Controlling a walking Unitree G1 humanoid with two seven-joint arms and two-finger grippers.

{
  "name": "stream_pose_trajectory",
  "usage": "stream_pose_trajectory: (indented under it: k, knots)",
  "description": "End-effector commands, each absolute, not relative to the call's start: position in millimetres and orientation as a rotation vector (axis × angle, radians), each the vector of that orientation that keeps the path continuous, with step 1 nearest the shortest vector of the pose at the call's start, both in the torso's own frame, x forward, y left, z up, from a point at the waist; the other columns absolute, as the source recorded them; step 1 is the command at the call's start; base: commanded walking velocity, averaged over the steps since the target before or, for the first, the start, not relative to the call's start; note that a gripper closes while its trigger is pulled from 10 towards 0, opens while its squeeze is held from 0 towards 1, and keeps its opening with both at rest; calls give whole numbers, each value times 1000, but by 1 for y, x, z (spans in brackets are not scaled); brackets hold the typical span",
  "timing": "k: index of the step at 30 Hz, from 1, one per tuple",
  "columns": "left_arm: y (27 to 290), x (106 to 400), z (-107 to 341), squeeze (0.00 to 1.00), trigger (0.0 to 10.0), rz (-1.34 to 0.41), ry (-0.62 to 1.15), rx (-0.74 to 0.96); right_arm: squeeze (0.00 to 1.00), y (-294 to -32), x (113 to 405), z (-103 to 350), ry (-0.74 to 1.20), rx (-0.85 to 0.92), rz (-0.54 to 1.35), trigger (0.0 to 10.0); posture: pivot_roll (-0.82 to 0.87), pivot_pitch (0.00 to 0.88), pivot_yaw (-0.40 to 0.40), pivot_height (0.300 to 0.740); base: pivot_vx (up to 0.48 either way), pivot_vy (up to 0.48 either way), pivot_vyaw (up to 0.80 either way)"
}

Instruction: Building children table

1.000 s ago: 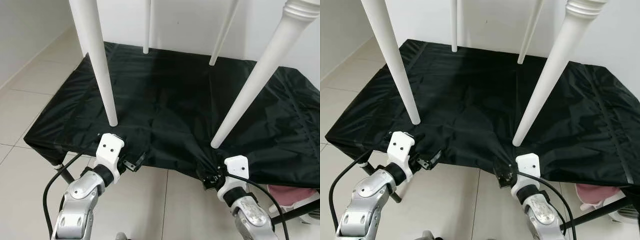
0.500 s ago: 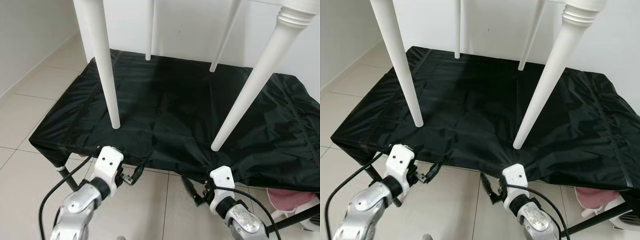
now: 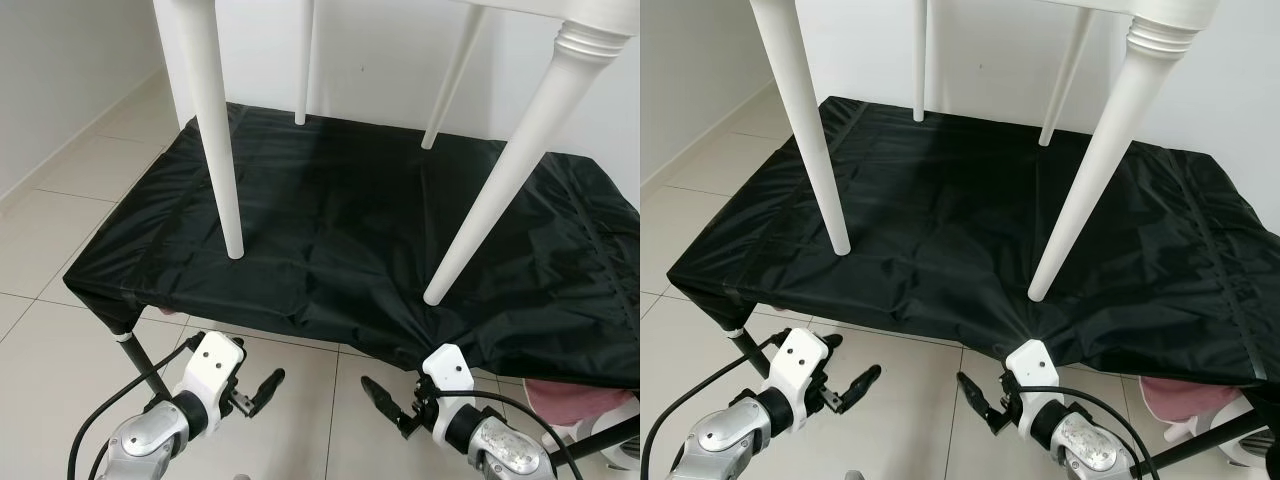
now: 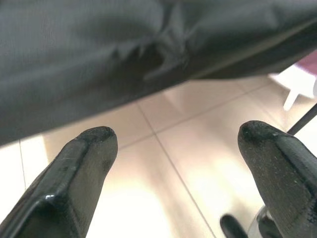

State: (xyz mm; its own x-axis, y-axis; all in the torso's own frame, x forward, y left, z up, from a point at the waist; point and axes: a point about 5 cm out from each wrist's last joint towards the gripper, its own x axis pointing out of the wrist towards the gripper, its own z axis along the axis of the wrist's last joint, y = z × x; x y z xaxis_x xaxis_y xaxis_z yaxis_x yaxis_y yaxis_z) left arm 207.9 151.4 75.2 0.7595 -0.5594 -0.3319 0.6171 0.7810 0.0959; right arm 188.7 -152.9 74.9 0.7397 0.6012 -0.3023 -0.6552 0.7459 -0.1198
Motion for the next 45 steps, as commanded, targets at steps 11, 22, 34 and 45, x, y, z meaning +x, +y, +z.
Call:
stream_pose_trajectory:
  k: [11,22,34,45]
  knots:
    - [160,212,34,0,10000,-505,496,304,0,-165,210,58,455,-234,607,10000,7,0,-37,740,0,0,0]
    - [157,217,-9,0,10000,-488,646,301,0,-169,229,-3,726,-309,599,10000,-5,0,-55,740,0,0,0]
    - [159,196,-63,0,10000,-345,874,184,0,-157,198,-64,930,-289,434,10000,-14,0,-90,740,0,0,0]
    - [171,194,-74,0,10000,-136,947,59,0,-159,198,-74,954,-224,265,10000,2,3,-91,740,0,0,0]
